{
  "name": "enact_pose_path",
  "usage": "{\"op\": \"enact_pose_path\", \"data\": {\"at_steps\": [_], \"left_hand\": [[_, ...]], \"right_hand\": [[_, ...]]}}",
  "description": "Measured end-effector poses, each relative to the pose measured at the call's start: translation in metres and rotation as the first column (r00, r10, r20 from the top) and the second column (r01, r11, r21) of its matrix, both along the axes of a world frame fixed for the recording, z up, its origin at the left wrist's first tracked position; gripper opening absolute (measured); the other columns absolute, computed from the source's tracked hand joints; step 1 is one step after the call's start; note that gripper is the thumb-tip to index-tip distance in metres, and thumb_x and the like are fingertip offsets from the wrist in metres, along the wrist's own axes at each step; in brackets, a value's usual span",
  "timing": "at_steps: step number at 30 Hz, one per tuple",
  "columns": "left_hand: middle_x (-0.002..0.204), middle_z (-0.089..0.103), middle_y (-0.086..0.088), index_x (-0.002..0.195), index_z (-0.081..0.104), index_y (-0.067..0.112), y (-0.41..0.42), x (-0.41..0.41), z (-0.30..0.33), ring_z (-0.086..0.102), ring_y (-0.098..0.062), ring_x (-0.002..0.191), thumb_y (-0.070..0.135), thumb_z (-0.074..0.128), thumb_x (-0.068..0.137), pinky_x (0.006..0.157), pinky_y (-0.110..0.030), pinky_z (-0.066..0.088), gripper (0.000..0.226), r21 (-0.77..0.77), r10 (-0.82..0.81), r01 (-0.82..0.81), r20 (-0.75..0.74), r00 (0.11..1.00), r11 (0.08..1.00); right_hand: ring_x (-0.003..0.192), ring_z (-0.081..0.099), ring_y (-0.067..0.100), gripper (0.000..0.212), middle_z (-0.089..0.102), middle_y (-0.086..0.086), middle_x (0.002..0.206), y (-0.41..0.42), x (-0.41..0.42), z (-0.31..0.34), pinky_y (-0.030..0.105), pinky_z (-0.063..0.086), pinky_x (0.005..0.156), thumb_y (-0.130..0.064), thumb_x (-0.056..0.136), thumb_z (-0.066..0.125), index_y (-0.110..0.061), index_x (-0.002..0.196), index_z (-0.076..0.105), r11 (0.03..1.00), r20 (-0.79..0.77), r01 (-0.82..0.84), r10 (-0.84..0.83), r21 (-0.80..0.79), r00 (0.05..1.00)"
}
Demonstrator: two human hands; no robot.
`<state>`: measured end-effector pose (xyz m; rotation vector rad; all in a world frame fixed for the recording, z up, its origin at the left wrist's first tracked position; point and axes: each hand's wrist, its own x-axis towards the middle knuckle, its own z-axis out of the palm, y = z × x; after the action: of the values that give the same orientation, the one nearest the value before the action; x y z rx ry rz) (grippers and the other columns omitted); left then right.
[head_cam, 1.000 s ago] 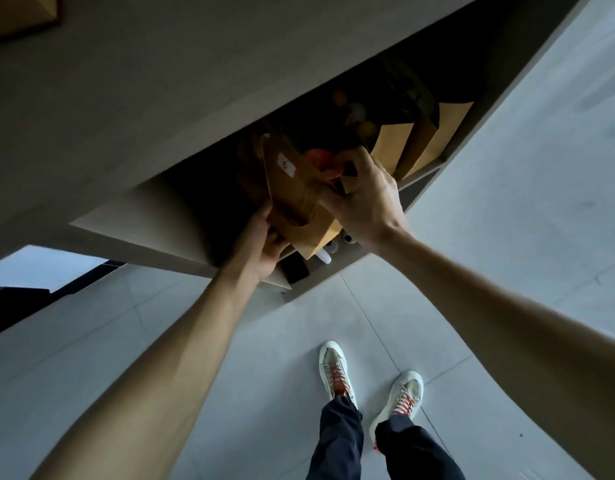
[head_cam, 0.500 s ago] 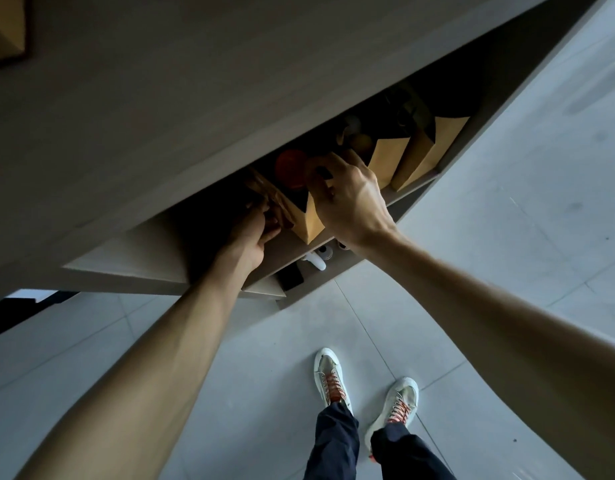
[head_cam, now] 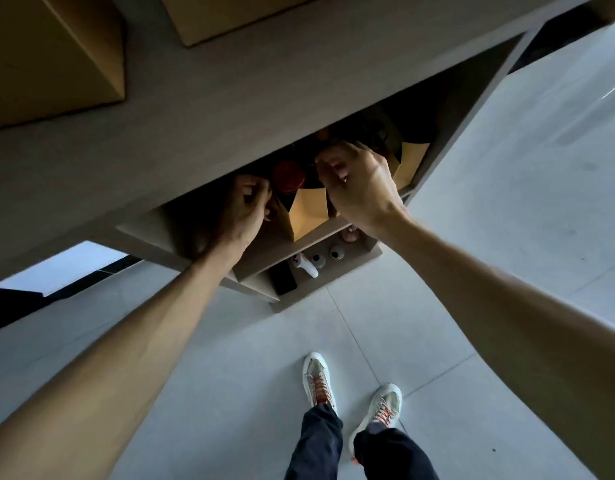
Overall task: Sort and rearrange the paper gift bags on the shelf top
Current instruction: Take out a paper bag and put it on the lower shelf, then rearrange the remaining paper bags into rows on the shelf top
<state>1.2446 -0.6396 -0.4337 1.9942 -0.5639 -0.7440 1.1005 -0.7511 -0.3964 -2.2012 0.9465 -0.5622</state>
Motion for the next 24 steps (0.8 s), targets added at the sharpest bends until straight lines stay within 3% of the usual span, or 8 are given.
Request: {"op": "enact_pose_path", "data": {"at_steps": [3,7,10,12,16,20,24], "left_hand": [[0.109,0.061,-0.001,0.119,0.052,0.012,0.017,-0.015,0.025,0.061,-0.007,0.077,0.036,0.046,0.100,0.053,-0.008,0.044,0.031,0.075,-0.181,0.169,0.194,0.964,0.983],[0.099,0.065,0.002,0.109,0.059,0.015,0.036,-0.048,0.065,0.062,-0.012,0.088,0.036,0.051,0.098,0.067,-0.013,0.045,0.025,0.149,-0.334,0.299,0.382,0.861,0.942],[0.118,0.060,-0.001,0.111,0.060,0.020,0.047,-0.068,0.089,0.057,-0.020,0.107,0.039,0.055,0.094,0.090,-0.038,0.048,0.026,0.319,-0.478,0.356,0.542,0.691,0.878],[0.122,0.057,0.000,0.112,0.061,0.021,0.050,-0.080,0.107,0.056,-0.021,0.110,0.037,0.057,0.093,0.092,-0.042,0.047,0.025,0.367,-0.507,0.352,0.566,0.650,0.861],[0.108,0.064,0.006,0.107,0.064,0.023,0.052,-0.106,0.154,0.064,-0.009,0.098,0.034,0.055,0.096,0.077,-0.027,0.057,0.018,0.221,-0.494,0.451,0.540,0.681,0.865],[0.105,0.068,0.010,0.108,0.065,0.024,0.050,-0.125,0.212,0.064,-0.001,0.090,0.033,0.056,0.097,0.075,-0.015,0.054,0.017,0.055,-0.428,0.498,0.597,0.678,0.865],[0.099,0.069,0.010,0.107,0.067,0.021,0.042,-0.124,0.270,0.064,0.000,0.088,0.027,0.057,0.097,0.073,-0.012,0.052,0.015,-0.065,-0.345,0.499,0.646,0.681,0.864]], "right_hand": [[0.087,0.064,0.010,0.019,0.067,-0.006,0.104,0.009,-0.024,0.027,0.034,0.058,0.069,-0.027,0.096,0.054,-0.022,0.106,0.069,0.998,-0.020,-0.036,0.035,-0.045,0.999],[0.081,0.065,0.008,0.022,0.065,-0.015,0.089,0.020,-0.064,0.067,0.037,0.058,0.067,-0.039,0.095,0.052,-0.026,0.103,0.068,0.996,-0.025,-0.057,0.055,-0.075,0.998],[0.081,0.066,0.009,0.024,0.068,-0.014,0.088,0.023,-0.091,0.102,0.039,0.058,0.068,-0.043,0.095,0.052,-0.026,0.100,0.068,0.993,-0.019,-0.058,0.057,-0.099,0.998],[0.078,0.066,0.008,0.024,0.068,-0.013,0.086,0.021,-0.107,0.131,0.037,0.058,0.067,-0.043,0.096,0.052,-0.026,0.098,0.069,0.990,0.022,-0.051,0.054,-0.128,0.998],[0.074,0.067,0.005,0.025,0.070,-0.007,0.086,0.013,-0.135,0.190,0.029,0.059,0.066,-0.036,0.097,0.055,-0.015,0.103,0.069,0.973,0.128,-0.091,0.120,-0.210,0.985],[0.075,0.066,0.005,0.025,0.069,-0.002,0.084,-0.001,-0.147,0.246,0.027,0.057,0.069,-0.034,0.097,0.057,-0.013,0.101,0.069,0.955,0.184,-0.110,0.164,-0.274,0.969],[0.076,0.065,0.000,0.020,0.070,-0.004,0.085,-0.016,-0.142,0.295,0.009,0.050,0.068,-0.031,0.096,0.059,-0.014,0.101,0.070,0.949,0.262,-0.076,0.161,-0.307,0.952]]}}
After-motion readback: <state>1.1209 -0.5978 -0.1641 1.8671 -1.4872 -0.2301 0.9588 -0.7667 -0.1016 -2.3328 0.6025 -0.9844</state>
